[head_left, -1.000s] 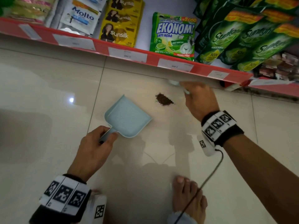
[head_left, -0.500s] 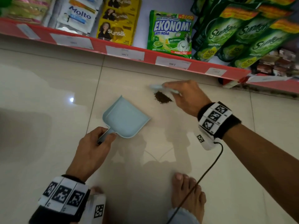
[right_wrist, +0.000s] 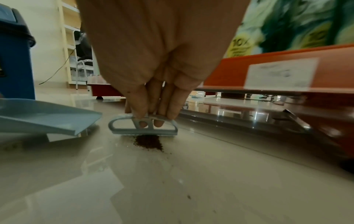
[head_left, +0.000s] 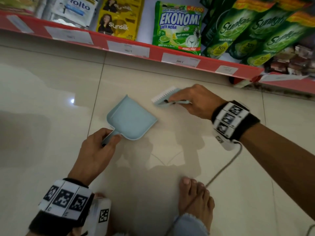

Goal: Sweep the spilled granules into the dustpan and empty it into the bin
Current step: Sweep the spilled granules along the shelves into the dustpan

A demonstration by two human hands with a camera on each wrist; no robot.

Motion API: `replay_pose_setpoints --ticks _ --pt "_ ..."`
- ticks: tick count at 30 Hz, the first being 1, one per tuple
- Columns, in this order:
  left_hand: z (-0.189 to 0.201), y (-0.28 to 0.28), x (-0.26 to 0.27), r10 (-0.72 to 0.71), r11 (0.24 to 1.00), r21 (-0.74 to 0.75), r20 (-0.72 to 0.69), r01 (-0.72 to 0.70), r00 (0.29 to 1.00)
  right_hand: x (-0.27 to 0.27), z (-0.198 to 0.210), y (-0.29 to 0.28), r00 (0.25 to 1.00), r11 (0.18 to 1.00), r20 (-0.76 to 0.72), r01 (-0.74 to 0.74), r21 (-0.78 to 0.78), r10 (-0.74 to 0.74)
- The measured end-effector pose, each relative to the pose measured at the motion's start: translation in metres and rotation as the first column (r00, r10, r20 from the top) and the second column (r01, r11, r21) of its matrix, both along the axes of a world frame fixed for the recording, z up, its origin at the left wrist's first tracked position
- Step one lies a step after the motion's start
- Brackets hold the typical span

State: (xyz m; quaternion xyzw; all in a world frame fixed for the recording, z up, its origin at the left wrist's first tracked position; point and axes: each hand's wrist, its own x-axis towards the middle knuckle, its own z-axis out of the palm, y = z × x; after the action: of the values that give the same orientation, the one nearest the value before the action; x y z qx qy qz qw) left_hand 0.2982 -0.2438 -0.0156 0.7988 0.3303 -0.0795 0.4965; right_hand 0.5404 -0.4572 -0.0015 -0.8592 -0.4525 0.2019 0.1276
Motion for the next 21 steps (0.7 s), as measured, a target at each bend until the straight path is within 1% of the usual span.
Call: replay_pose_setpoints --ticks 2,4,6,8,9,11,12,13,14,15,16,18,19,21 --pt "-0.001 -0.003 0.000 0.001 1.000 -0.010 0.000 -0.001 1.000 -0.003 0.007 -0.022 0.999 0.999 0.026 -0.023 0.032 0.022" --pt "-0.001 -0.007 0.000 -0.015 1.000 -0.012 0.001 0.015 1.000 -0.003 0.014 -0.039 0.999 0.992 0.038 -0.006 0.123 0.001" --pt "0.000 -0.009 0.000 -0.031 0.999 -0.008 0.004 0.031 1.000 0.001 0.021 -0.053 0.992 0.967 0.057 0.100 0.233 -0.116" --pt "0.000 -0.009 0.001 -0.038 0.999 -0.001 0.005 0.038 0.999 0.006 0.024 -0.063 0.953 0.926 0.137 0.219 0.307 -0.271" --pt "0.000 -0.009 0.002 -0.040 0.999 0.004 0.005 0.040 0.999 0.007 0.023 -0.067 0.919 0.915 0.202 0.272 0.299 -0.339" --pt "0.000 -0.009 0.003 -0.049 0.999 0.018 0.010 0.048 0.999 0.007 0.019 -0.067 0.826 0.889 0.328 0.420 0.181 -0.457" --pt "0.000 -0.010 0.003 -0.056 0.998 0.026 0.012 0.056 0.998 0.005 0.016 -0.064 0.780 0.856 0.368 0.505 0.109 -0.507" --pt "0.000 -0.010 0.004 -0.061 0.998 0.030 0.015 0.061 0.998 0.000 0.012 -0.060 0.750 0.821 0.379 0.570 0.047 -0.542" --pt "0.000 -0.011 0.004 -0.063 0.998 0.030 0.018 0.063 0.998 -0.006 0.006 -0.054 0.749 0.802 0.363 0.597 -0.008 -0.554" --pt "0.001 -0.012 0.004 -0.063 0.998 0.029 0.021 0.063 0.998 -0.015 0.001 -0.047 0.774 0.808 0.328 0.586 -0.051 -0.541" --pt "0.001 -0.012 0.004 -0.064 0.998 0.029 0.022 0.063 0.998 -0.024 -0.003 -0.040 0.809 0.832 0.290 0.551 -0.070 -0.511" --pt "0.001 -0.012 0.004 -0.063 0.998 0.027 0.027 0.062 0.998 -0.044 -0.008 -0.028 0.865 0.884 0.226 0.466 -0.034 -0.447" --pt "0.000 -0.012 0.003 -0.059 0.998 0.028 0.028 0.059 0.998 -0.052 -0.007 -0.023 0.880 0.900 0.208 0.436 0.008 -0.427" --pt "0.001 -0.010 0.002 -0.051 0.998 0.029 0.026 0.050 0.998 -0.059 -0.002 -0.019 0.885 0.908 0.200 0.408 0.099 -0.420"
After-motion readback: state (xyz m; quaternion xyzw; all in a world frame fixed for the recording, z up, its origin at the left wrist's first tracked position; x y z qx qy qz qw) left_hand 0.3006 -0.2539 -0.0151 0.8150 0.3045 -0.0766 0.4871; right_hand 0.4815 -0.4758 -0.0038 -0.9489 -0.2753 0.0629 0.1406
